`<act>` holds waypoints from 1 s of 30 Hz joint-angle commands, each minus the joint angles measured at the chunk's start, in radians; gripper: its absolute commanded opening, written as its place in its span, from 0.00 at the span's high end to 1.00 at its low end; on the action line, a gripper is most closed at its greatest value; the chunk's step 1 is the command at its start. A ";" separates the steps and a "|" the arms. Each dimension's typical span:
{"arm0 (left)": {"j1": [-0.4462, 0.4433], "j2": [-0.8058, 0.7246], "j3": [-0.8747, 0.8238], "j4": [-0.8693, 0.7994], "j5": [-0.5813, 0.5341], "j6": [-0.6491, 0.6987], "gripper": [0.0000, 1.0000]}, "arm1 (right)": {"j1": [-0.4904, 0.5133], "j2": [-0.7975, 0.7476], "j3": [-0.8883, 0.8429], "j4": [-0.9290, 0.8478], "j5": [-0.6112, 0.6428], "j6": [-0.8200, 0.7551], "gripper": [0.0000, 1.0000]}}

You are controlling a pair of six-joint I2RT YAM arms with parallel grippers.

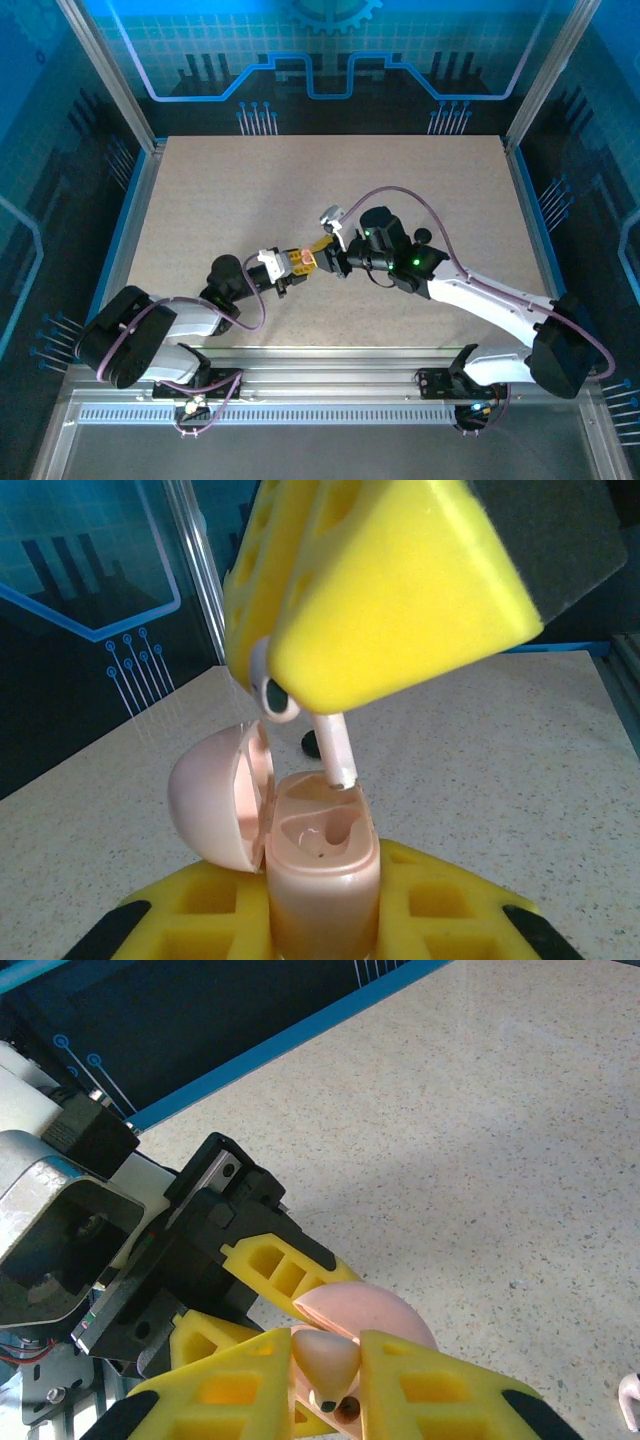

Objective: Insert the wireless bluetooth earbuds into the charging case

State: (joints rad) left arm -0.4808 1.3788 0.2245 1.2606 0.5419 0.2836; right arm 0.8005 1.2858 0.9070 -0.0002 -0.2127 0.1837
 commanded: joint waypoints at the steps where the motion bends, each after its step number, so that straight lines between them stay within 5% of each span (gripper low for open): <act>1: -0.007 -0.024 -0.019 0.050 -0.011 0.025 0.88 | 0.018 0.008 0.010 0.000 0.019 0.016 0.78; 30: -0.007 0.008 0.004 0.082 -0.020 -0.091 0.87 | 0.028 -0.009 0.029 0.030 0.032 -0.007 0.78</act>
State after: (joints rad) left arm -0.4808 1.3743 0.2123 1.2984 0.5129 0.2337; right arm 0.8131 1.2995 0.9108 -0.0013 -0.1902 0.1822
